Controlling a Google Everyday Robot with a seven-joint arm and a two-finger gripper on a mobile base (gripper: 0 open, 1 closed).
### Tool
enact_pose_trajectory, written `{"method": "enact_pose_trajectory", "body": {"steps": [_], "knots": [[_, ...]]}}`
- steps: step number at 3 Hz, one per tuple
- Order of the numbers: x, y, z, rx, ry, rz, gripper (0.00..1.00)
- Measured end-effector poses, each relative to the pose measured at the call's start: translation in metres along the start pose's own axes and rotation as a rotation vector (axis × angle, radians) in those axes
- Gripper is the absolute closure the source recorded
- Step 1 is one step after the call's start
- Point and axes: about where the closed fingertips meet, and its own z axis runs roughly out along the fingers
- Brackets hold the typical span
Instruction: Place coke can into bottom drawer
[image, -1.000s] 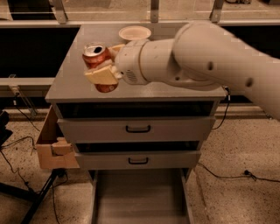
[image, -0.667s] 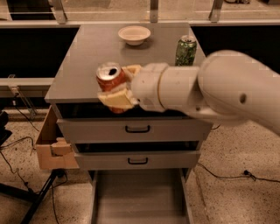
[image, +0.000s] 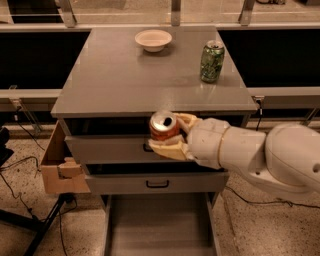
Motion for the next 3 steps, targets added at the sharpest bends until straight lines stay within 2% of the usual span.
{"method": "enact_pose_trajectory", "body": {"steps": [1, 2, 3], "knots": [[0.062, -0.009, -0.015, 0.032, -0.028, 0.018, 1.0], [0.107, -0.018, -0.016, 0.039, -0.032, 0.06, 1.0], [0.106, -0.018, -0.016, 0.038, -0.032, 0.06, 1.0]]}}
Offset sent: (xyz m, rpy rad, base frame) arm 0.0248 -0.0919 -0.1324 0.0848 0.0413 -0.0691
